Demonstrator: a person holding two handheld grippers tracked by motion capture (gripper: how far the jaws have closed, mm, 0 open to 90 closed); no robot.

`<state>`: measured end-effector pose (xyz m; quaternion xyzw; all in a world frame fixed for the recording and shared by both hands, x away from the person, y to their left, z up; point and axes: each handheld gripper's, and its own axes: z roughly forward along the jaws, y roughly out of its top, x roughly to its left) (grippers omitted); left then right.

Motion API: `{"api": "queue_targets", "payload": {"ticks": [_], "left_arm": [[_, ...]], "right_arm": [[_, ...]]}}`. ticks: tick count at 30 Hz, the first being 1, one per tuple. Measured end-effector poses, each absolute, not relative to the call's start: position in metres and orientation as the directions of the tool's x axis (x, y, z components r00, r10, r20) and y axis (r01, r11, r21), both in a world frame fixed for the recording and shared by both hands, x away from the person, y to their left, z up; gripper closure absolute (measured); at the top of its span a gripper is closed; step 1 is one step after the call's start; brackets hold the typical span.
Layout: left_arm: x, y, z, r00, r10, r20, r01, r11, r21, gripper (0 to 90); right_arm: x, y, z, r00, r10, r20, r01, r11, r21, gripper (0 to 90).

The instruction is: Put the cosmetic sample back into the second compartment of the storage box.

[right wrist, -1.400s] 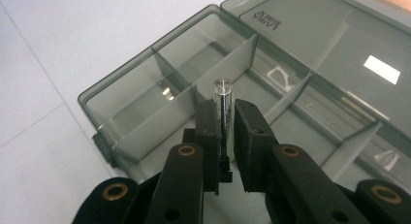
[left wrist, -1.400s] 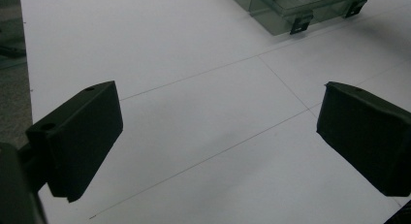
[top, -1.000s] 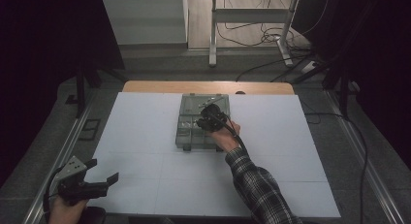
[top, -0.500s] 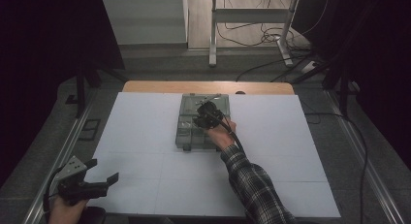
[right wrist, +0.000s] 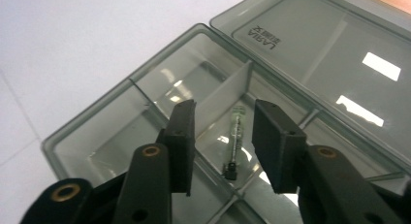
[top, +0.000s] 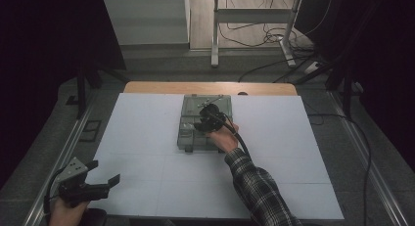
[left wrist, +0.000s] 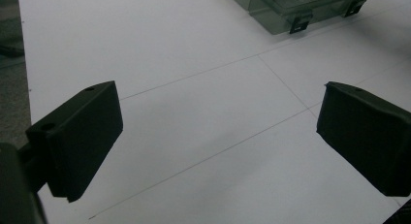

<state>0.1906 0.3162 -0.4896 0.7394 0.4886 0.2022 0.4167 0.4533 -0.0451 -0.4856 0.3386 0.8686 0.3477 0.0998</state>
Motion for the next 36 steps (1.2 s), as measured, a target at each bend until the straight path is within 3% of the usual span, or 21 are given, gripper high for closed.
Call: {"api": "queue_targets", "payload": {"ticks": [16,25,36], "left_arm": [[0.191,0.316,-0.490,0.440,0.892,-0.106,0.555,-0.177,0.813,3.1],[0.191,0.315,-0.490,0.441,0.891,-0.104,0.555,-0.180,0.812,3.2],[0.191,0.315,-0.489,0.445,0.890,-0.098,0.553,-0.187,0.812,3.2]], "right_arm": [[0.439,-0.057,-0.478,-0.772,0.635,0.024,0.478,0.554,0.682,43.6],[0.429,-0.068,-0.472,-0.777,0.628,0.051,0.483,0.541,0.689,33.7],[0.419,-0.075,-0.468,-0.783,0.616,0.079,0.498,0.546,0.674,28.3]]}}
